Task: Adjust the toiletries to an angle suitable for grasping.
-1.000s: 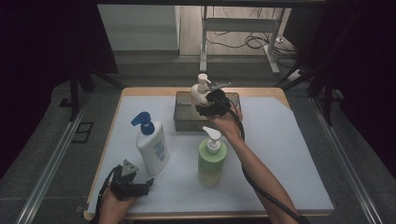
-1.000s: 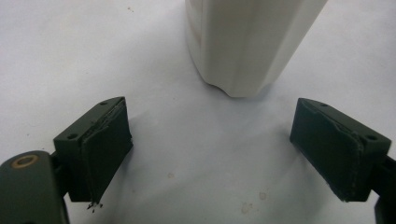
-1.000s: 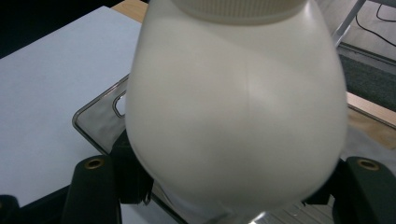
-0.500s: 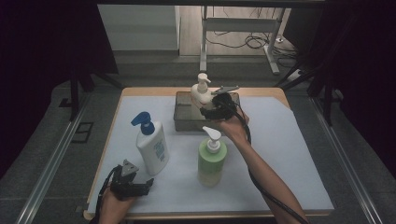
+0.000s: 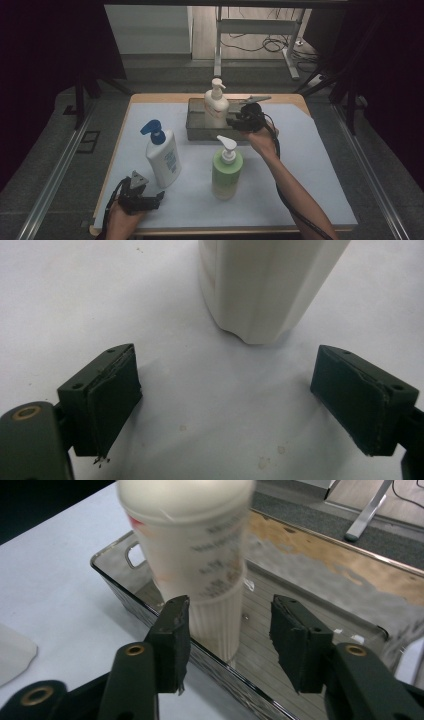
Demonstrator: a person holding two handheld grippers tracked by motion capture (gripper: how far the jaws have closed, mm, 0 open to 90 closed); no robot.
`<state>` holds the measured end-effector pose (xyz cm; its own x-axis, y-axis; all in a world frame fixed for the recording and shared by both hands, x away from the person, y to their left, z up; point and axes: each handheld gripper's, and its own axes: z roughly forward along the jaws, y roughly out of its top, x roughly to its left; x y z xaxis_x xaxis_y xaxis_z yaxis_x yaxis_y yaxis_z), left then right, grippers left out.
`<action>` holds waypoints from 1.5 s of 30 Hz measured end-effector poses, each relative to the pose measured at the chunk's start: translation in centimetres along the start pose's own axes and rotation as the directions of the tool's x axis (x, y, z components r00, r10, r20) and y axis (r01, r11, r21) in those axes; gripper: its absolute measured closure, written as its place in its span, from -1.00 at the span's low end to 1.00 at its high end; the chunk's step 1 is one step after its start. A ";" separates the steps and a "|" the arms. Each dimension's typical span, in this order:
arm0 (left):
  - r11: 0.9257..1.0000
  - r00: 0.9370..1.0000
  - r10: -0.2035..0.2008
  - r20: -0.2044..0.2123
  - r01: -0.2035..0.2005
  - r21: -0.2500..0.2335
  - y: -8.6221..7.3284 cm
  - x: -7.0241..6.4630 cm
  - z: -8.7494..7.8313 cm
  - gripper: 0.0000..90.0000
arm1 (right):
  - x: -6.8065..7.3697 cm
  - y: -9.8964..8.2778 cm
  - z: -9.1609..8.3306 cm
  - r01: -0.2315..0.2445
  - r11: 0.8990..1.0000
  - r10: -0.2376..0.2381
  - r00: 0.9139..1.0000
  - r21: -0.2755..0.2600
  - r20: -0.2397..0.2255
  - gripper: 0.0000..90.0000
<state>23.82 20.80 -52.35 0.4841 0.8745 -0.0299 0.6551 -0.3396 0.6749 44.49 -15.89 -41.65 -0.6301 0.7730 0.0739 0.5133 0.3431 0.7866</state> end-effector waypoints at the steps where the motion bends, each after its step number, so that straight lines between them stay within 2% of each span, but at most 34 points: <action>1: 1.000 1.000 0.000 0.000 0.000 0.000 0.0 0.0 0.0 -0.73 | -0.2 -0.1 0.0 -0.002 1.000 0.002 1.000 0.002 -0.003 0.23; 4: 1.000 1.000 0.001 -0.001 -0.001 0.001 0.0 0.0 0.0 -0.73 | -0.7 -0.3 0.2 -0.020 1.000 0.020 1.000 0.012 0.012 0.41; 5: 1.000 1.000 0.001 -0.001 -0.001 0.001 0.0 0.0 0.0 -0.73 | -0.9 -0.4 0.6 -0.013 1.000 0.013 1.000 0.026 0.026 0.53; 6: 1.000 1.000 0.001 -0.001 -0.001 0.001 0.0 0.0 0.0 -0.73 | -0.9 -0.4 0.6 -0.013 1.000 0.013 1.000 0.026 0.026 0.53; 7: 1.000 1.000 0.000 -0.001 0.000 0.000 0.0 0.0 0.0 -0.73 | -1.0 -0.5 1.0 -0.009 0.999 0.007 0.999 0.041 0.034 0.65; 16: 1.000 1.000 0.000 -0.001 0.000 0.001 0.0 0.0 0.0 -0.73 | -1.3 -0.2 2.8 -0.058 0.997 0.055 0.996 0.043 0.075 0.94; 22: 1.000 1.000 0.001 -0.001 -0.001 0.001 0.0 0.0 0.0 -0.73 | -1.2 0.2 4.1 -0.061 0.996 0.055 0.994 0.062 0.098 0.96; 29: 1.000 1.000 0.000 -0.001 0.000 0.001 0.0 0.0 0.0 -0.73 | -1.2 -0.1 5.4 -0.084 0.993 0.078 0.994 0.082 0.075 0.95; 31: 1.000 1.000 0.000 -0.001 0.000 0.001 0.0 0.0 0.0 -0.73 | -1.1 -0.2 5.6 -0.079 0.993 0.071 0.994 0.085 0.085 0.95; 35: 1.000 1.000 0.000 -0.001 0.000 0.001 0.0 0.0 0.0 -0.73 | -1.1 -0.3 5.7 -0.090 0.993 0.083 0.993 0.082 0.082 0.95; 45: 1.000 1.000 0.000 -0.001 0.000 0.001 0.0 0.0 0.0 -0.73 | -0.5 -0.4 6.1 -0.076 0.993 0.070 0.995 0.095 0.073 0.95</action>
<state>23.83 20.81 -52.34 0.4836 0.8748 -0.0291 0.6559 -0.3401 0.6739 48.21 -13.17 -45.75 -0.5484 0.8320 0.0835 0.6131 0.3322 0.7168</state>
